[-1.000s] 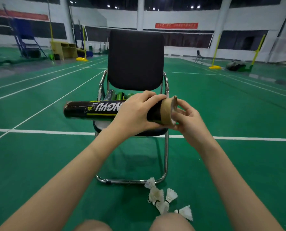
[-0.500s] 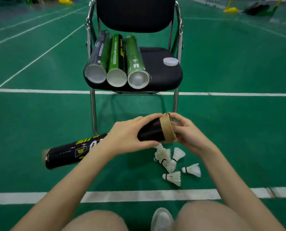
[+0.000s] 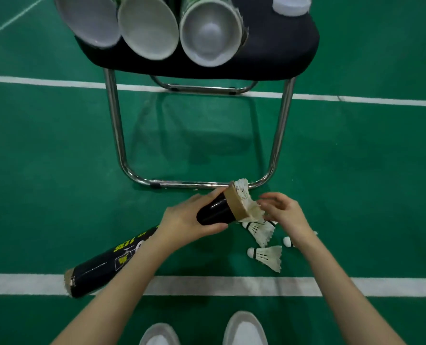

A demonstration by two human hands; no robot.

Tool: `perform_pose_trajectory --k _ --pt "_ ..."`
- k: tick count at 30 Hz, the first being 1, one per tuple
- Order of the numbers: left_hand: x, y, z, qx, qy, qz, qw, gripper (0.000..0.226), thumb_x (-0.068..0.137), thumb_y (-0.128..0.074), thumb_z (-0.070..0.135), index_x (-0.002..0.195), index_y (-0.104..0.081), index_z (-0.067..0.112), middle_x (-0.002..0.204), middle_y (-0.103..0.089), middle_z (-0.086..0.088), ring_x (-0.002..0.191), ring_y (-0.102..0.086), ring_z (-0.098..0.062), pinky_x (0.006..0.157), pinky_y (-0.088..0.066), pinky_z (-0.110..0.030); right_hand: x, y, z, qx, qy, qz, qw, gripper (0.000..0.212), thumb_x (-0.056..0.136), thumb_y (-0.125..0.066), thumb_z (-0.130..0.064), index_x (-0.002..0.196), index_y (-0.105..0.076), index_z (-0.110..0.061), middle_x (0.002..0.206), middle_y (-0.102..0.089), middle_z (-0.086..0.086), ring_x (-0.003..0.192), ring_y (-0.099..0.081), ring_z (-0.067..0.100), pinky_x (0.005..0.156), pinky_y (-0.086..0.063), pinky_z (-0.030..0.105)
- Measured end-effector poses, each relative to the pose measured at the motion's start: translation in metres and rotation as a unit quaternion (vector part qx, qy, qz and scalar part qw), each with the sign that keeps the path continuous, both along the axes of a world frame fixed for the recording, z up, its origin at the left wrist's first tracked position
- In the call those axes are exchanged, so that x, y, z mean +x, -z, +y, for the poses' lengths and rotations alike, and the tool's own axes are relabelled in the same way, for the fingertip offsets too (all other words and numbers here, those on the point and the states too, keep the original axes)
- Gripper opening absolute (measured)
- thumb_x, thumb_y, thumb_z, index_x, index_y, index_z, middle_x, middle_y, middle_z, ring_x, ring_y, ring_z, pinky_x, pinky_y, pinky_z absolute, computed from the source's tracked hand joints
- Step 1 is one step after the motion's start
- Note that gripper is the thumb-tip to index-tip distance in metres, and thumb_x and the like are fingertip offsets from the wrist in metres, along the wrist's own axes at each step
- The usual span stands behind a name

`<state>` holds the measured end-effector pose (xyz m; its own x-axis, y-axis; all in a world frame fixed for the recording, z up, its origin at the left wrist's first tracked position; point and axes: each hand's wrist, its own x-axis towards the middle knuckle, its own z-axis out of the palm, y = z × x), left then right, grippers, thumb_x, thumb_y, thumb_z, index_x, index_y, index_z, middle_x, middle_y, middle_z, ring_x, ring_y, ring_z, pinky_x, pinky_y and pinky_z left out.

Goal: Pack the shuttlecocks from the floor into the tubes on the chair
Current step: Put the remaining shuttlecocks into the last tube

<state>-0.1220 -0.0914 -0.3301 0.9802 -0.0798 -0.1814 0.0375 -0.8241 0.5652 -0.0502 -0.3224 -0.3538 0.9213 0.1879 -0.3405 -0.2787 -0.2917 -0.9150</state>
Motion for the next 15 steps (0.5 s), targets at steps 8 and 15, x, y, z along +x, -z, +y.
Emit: perform_pose_trajectory --k 8,15 --pt "-0.009 0.039 0.007 0.018 -0.054 0.025 0.998 0.076 0.074 -0.056 0.069 0.133 -0.009 0.066 0.12 -0.051 0.022 0.106 -0.054 -0.003 0.083 -0.047 -0.025 0.002 0.065 0.022 -0.264 -0.088 -0.132 0.951 0.026 0.076 -0.071 -0.03 0.098 -0.07 -0.016 0.1 -0.068 -0.003 0.097 -0.056 0.017 0.081 -0.049 0.036" --pt "-0.019 0.051 0.0 0.035 -0.039 0.037 0.998 0.077 0.075 -0.055 0.07 0.136 -0.01 0.062 0.123 -0.049 0.023 0.108 -0.052 -0.002 0.073 -0.044 -0.021 -0.011 0.075 0.025 -0.323 -0.049 -0.187 0.926 0.019 0.088 -0.057 -0.024 0.093 -0.071 -0.012 0.091 -0.068 0.005 0.089 -0.057 0.023 0.065 -0.04 0.03"
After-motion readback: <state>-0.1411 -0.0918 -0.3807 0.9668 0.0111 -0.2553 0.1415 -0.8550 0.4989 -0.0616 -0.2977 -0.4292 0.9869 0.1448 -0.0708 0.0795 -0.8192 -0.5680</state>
